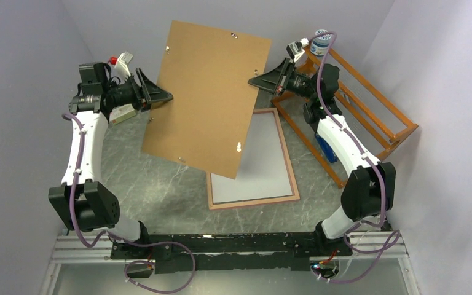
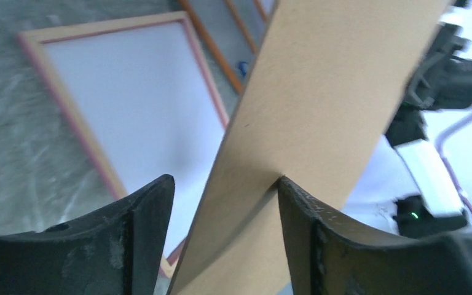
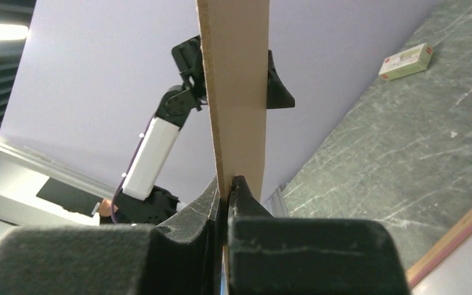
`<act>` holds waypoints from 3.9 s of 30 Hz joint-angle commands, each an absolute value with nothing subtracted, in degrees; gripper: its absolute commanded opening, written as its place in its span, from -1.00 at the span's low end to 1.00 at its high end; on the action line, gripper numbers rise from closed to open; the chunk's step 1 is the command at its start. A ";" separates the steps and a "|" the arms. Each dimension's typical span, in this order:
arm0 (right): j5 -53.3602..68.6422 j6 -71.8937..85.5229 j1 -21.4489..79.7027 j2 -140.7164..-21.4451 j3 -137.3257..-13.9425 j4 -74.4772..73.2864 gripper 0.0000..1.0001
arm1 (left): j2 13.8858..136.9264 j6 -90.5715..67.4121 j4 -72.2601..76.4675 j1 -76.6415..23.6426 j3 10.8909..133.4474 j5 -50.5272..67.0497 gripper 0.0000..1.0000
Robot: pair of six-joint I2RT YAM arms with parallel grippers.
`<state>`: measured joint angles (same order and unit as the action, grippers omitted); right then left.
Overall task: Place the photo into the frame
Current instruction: Turn over the photo frame item at the center of the board, then place the photo frame item in the photo frame.
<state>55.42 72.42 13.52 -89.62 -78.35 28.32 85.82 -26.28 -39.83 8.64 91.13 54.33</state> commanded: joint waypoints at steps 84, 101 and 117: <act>47.23 29.12 7.07 -83.25 -69.83 -27.86 -1.00 | 98.61 -45.32 -15.64 -5.23 62.65 38.36 0.42; 48.17 26.50 6.20 -87.72 -70.44 -27.25 -1.00 | 109.24 -41.00 -18.18 -7.87 66.71 36.11 0.25; 48.46 25.23 6.24 -89.60 -67.52 -21.10 -1.00 | 114.66 -40.11 -18.65 -9.05 69.40 37.94 0.00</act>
<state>47.57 27.59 6.28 -90.30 -67.79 -27.92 113.34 -41.30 -18.50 -8.43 67.81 37.19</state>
